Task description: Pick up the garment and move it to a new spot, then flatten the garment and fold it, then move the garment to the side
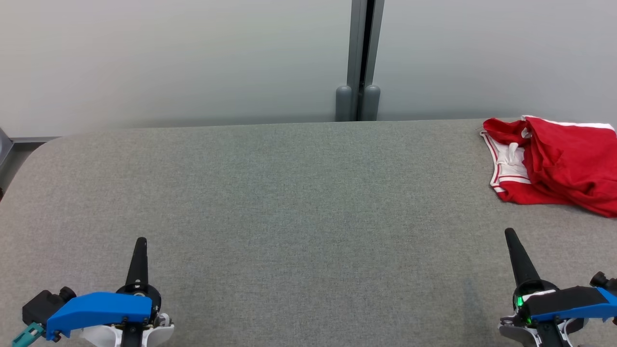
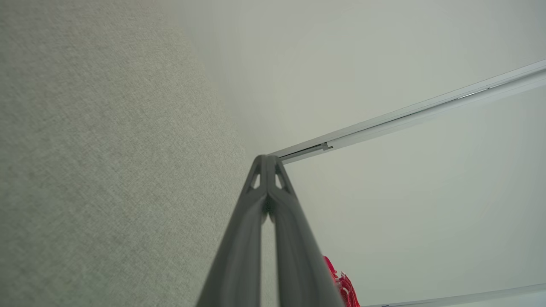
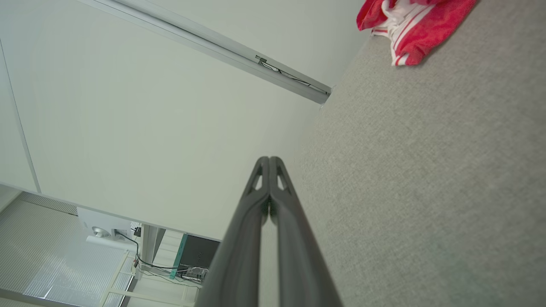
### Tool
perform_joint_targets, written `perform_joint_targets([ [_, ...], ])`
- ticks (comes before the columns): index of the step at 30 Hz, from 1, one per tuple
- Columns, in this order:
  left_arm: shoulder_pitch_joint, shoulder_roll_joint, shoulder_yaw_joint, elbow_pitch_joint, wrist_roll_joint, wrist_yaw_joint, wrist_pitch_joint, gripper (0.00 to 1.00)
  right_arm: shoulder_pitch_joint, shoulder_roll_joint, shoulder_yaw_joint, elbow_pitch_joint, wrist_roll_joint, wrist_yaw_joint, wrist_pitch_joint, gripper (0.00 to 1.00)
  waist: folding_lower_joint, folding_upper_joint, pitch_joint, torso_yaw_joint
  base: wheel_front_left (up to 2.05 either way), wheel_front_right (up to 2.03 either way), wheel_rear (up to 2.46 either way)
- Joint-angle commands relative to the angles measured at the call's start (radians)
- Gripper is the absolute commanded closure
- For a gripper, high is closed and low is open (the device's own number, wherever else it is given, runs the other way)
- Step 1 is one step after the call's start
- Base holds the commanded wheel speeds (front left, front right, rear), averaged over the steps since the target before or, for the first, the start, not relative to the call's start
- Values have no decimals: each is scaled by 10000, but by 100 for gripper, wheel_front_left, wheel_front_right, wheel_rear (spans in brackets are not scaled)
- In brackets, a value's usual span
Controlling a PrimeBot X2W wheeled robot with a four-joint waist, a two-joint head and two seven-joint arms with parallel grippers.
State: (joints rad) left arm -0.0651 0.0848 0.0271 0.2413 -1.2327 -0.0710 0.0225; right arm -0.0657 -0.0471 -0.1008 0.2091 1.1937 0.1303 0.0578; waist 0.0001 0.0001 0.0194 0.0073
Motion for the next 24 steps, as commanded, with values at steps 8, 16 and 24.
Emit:
perform_joint_targets([
  [8, -297, -72, 229, -41, -798, -162, 202, 100, -267, -46, -52, 32, 894, 6, 140, 100, 0, -1, -25, -11, 0, 0, 0],
  [16, -320, -125, 390, -24, -1432, -269, 366, 100, -327, -47, -73, 103, 1589, 6, 227, 100, 0, -1, -50, -22, 0, 0, 0],
  [24, -372, -178, 512, -9, -2029, -359, 503, 100, -384, -49, -95, 167, 2242, 7, 315, 100, 0, -1, -75, -34, 0, 0, 0],
])
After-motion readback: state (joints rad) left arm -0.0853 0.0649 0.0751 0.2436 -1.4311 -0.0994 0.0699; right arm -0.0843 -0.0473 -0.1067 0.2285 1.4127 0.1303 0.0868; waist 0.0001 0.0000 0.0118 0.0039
